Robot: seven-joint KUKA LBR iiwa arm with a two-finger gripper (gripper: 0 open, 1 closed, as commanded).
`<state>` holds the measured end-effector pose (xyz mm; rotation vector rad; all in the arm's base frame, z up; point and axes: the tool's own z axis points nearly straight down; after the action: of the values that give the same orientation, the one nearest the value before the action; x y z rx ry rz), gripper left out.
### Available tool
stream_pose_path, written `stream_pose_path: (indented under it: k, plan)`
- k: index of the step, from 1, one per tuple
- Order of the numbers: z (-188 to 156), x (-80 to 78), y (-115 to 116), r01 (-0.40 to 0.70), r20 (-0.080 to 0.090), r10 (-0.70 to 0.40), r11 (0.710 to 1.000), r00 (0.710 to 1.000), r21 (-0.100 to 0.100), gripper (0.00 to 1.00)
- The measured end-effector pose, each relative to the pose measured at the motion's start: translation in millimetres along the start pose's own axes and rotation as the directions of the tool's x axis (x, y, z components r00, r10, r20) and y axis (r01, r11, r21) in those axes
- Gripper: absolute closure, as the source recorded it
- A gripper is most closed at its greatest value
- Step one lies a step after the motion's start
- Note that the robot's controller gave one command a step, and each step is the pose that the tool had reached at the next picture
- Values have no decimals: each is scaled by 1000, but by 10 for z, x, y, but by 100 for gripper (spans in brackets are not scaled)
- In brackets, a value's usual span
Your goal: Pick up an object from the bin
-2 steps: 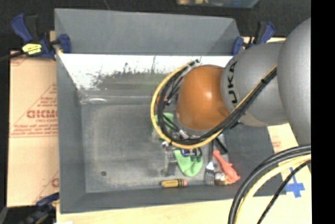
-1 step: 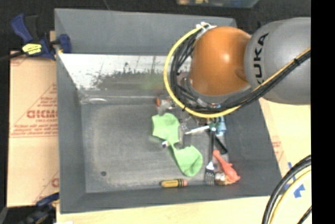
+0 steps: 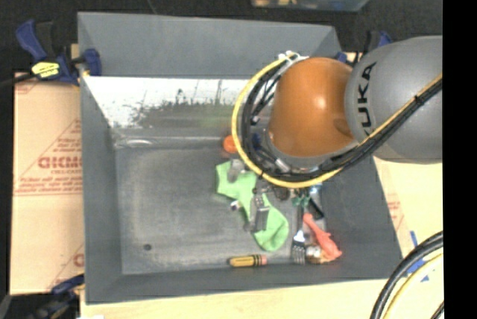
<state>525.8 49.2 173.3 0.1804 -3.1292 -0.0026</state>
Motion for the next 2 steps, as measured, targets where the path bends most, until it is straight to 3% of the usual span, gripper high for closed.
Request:
stream_pose_path:
  k: [1,2]
  plan:
    - [19,-611,-53,-129,35,129,992,991,-3,0]
    - [865,168,-260,-105,-10,105,994,994,2,0]
